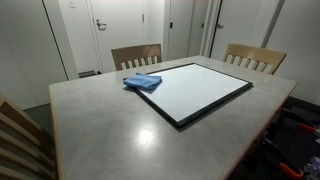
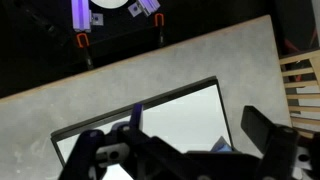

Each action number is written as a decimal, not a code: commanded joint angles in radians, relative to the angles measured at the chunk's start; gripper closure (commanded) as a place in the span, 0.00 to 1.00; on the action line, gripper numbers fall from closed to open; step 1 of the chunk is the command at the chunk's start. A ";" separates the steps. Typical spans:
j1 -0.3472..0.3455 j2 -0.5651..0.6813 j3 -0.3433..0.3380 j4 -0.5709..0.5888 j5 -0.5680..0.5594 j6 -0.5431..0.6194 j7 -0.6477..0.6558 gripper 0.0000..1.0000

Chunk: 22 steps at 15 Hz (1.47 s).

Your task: Use the blue towel to wipe the whiteboard

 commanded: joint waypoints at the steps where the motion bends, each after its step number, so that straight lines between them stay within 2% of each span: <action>1: -0.037 0.006 0.026 0.004 0.012 -0.006 -0.017 0.00; 7: -0.007 0.089 0.018 0.041 -0.002 0.007 -0.134 0.00; 13: 0.039 0.286 0.030 0.153 0.000 0.011 -0.299 0.00; 18: 0.064 0.451 0.082 0.275 -0.006 0.007 -0.339 0.00; 22: 0.071 0.535 0.130 0.327 -0.008 0.098 -0.352 0.00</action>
